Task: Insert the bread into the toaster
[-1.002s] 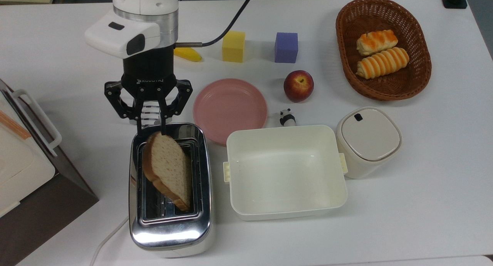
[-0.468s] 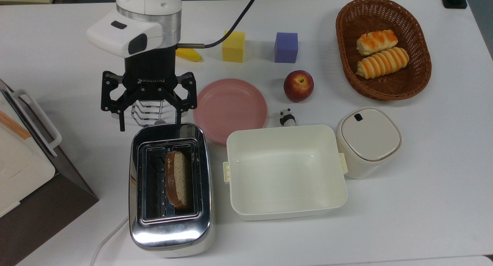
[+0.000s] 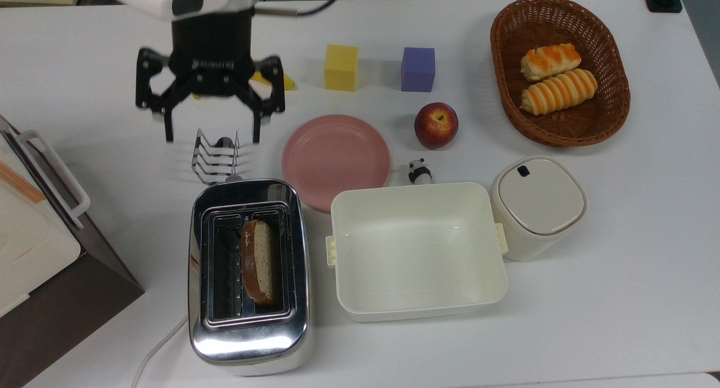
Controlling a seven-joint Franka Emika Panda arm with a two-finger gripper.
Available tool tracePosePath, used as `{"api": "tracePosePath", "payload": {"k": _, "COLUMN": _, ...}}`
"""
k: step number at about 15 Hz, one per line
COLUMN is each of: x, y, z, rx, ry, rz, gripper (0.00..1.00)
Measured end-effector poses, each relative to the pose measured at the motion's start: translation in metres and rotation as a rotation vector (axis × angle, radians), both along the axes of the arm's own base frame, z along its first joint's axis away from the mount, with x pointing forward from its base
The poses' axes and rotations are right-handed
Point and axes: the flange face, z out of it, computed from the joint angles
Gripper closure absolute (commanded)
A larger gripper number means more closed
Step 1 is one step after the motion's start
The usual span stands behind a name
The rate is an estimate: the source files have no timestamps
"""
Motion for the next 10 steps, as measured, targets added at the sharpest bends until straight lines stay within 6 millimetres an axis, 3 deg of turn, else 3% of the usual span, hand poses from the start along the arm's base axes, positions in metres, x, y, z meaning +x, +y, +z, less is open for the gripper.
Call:
{"api": "tracePosePath", "payload": {"k": 3, "x": -0.028, "y": 0.015, "z": 0.027, "rx": 0.004, "ry": 0.081, "rz": 0.0, "gripper": 0.0}}
{"api": "tracePosePath", "payload": {"k": 6, "x": -0.048, "y": 0.016, "z": 0.042, "rx": 0.002, "ry": 0.139, "rz": -0.016, "gripper": 0.0}}
{"api": "tracePosePath", "payload": {"k": 10, "x": -0.059, "y": 0.012, "z": 0.035, "rx": 0.004, "ry": 0.238, "rz": -0.04, "gripper": 0.0}}
